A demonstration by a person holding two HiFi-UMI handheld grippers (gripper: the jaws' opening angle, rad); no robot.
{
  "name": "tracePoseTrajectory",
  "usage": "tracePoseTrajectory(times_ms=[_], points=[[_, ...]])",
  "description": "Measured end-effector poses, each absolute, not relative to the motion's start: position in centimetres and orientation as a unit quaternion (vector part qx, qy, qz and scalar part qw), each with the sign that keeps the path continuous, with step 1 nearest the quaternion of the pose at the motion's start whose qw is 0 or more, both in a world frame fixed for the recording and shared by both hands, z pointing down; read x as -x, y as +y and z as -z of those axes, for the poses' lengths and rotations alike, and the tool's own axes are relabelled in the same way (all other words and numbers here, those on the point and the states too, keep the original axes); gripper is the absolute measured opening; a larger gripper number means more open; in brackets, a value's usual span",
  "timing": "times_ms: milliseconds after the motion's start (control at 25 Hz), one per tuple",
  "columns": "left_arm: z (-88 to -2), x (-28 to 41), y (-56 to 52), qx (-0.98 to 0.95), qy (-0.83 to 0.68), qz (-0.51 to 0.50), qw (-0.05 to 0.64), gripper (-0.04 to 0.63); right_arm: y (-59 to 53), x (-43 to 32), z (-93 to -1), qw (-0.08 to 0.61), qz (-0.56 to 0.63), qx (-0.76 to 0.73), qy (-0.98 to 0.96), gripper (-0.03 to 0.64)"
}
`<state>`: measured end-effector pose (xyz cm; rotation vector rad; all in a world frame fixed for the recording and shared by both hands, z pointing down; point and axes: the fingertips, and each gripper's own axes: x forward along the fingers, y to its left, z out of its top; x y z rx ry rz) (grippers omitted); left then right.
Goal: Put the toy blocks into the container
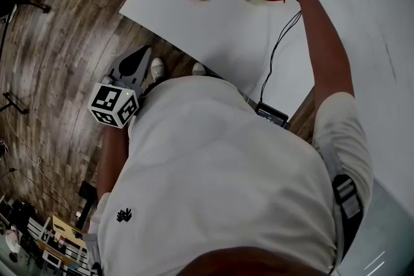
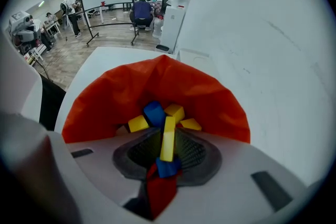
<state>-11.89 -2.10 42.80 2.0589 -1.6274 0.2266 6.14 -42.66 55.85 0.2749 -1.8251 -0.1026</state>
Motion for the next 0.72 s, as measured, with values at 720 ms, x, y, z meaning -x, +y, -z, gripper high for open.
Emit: tracePoseTrajectory(times_ms=[720], points=[[-42.6, 13.8, -2.2, -0.793, -0.555, -0.071, 0.241, 0.006, -37.6, -5.5, -48.3, 0.514, 0.057, -0.165, -0.840, 0.093]])
